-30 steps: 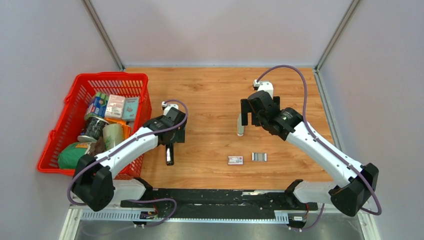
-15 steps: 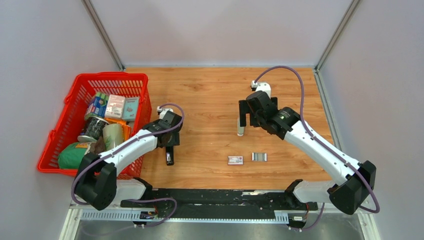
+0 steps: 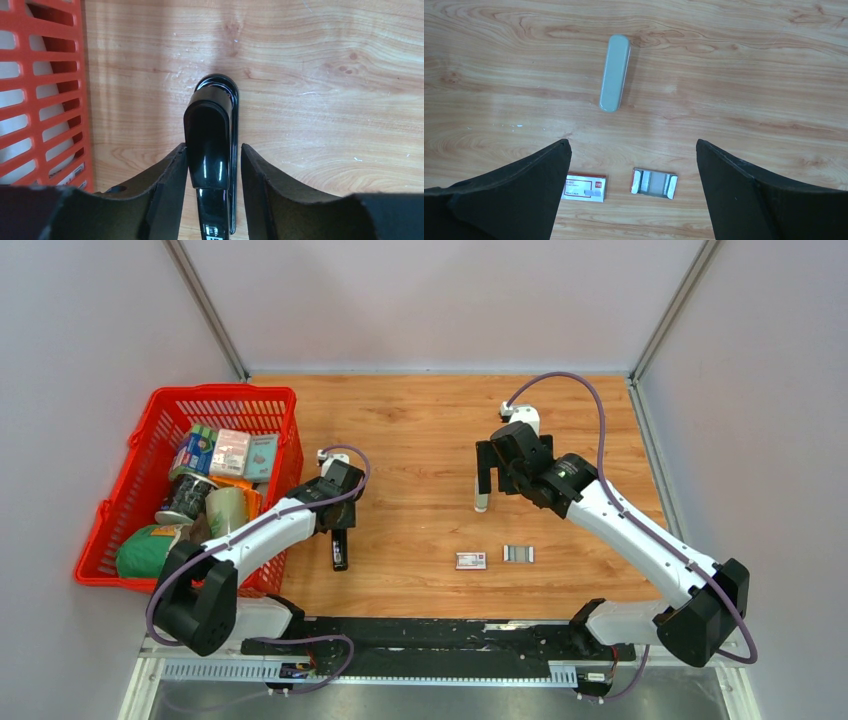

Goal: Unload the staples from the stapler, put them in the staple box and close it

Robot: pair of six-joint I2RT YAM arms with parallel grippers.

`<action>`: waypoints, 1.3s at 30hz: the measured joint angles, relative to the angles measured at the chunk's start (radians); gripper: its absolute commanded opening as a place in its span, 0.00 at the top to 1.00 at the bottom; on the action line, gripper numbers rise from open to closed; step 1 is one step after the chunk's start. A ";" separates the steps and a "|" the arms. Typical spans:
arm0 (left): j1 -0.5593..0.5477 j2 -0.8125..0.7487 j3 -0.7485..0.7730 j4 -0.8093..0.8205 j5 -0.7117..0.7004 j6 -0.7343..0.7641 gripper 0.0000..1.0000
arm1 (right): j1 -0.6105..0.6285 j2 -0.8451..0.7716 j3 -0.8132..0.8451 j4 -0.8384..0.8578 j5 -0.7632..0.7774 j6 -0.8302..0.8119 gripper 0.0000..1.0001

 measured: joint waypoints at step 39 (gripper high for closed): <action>-0.043 -0.009 -0.002 0.143 0.483 0.158 1.00 | 0.000 -0.040 -0.014 0.005 -0.068 0.000 0.00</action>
